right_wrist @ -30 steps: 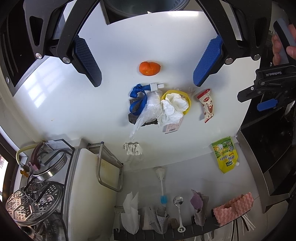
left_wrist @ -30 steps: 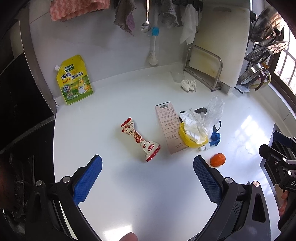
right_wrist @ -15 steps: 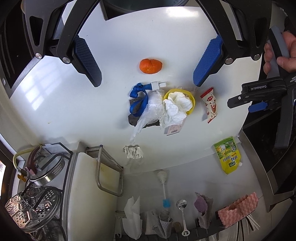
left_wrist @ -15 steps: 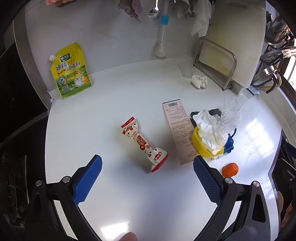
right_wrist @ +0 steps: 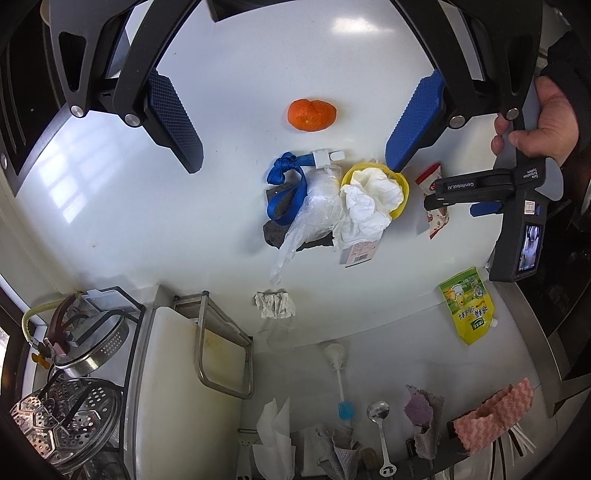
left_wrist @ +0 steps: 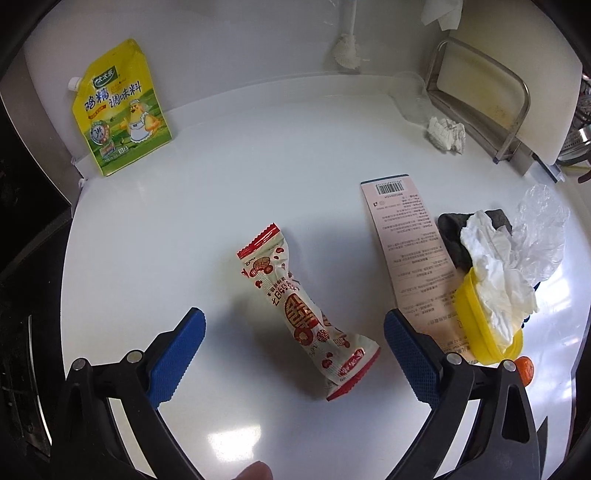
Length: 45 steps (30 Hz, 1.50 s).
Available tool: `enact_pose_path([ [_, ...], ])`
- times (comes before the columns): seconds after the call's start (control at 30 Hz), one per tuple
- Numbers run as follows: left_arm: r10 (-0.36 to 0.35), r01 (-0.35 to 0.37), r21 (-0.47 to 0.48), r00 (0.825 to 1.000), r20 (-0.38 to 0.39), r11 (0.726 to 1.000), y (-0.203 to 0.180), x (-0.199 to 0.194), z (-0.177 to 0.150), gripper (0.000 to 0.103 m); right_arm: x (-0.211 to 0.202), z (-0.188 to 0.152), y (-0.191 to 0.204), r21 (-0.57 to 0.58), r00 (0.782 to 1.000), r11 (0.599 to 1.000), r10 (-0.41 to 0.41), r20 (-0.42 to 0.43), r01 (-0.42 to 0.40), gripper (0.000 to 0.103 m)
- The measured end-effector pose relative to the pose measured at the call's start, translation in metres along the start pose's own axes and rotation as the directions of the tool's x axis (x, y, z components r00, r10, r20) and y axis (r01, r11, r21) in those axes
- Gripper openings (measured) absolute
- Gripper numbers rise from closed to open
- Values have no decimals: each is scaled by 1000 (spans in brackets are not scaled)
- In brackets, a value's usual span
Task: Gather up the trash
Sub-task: 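Grasp the red-white snack wrapper with the left tool while the right tool grasps the orange peel, then carry wrapper and orange peel over the grey bin and open both tools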
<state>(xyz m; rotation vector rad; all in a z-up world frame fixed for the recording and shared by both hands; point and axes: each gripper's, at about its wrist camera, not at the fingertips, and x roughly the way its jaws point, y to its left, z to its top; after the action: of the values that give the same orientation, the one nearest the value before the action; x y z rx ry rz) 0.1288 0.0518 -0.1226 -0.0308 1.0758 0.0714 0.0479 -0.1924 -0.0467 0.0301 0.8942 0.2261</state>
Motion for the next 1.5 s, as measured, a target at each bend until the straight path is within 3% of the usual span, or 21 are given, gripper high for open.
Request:
enact_pose_path([
  [0.17, 1, -1, 3, 1000, -27, 1000, 1, 13, 0, 60, 17, -15, -5, -2, 998, 1000, 19, -65, -19, 94],
  [0.33, -15, 16, 8, 999, -44, 1000, 1, 21, 0, 34, 36, -30, 2, -17, 991, 999, 47, -128, -50, 94],
  [0.4, -18, 19, 4, 999, -46, 1000, 2, 22, 0, 28, 43, -33, 5, -29, 989, 998, 43, -142, -48, 94],
  [0.47, -30, 31, 12, 999, -40, 999, 2, 22, 0, 14, 48, -33, 9, -38, 988, 998, 47, -148, -53, 94],
  [0.7, -68, 67, 25, 997, 26, 997, 6, 1, 1, 10, 70, -35, 18, -110, 984, 993, 27, -178, -47, 93],
  [0.8, -65, 63, 34, 996, 59, 997, 9, -15, 1, 10, 78, -36, 22, -140, 983, 989, 12, -185, -38, 71],
  [1.0, -64, 61, 41, 994, 90, 997, 15, -34, 2, 10, 89, -40, 25, -154, 977, 987, 7, -214, -41, 68],
  [1.13, -65, 61, 46, 993, 95, 997, 15, -39, 1, 10, 101, -47, 25, -164, 969, 986, -4, -247, -37, 51],
  [1.27, -67, 63, 49, 994, 92, 997, 17, -42, -3, 10, 105, -50, 26, -164, 969, 986, -14, -245, -28, 46],
  [1.33, -67, 62, 55, 994, 91, 997, 16, -44, -5, 10, 105, -49, 27, -166, 970, 986, -13, -241, -28, 26],
  [1.5, -73, 66, 73, 992, 105, 995, 12, -53, -9, 10, 101, -46, 18, -126, 970, 990, 27, -240, -59, 16],
])
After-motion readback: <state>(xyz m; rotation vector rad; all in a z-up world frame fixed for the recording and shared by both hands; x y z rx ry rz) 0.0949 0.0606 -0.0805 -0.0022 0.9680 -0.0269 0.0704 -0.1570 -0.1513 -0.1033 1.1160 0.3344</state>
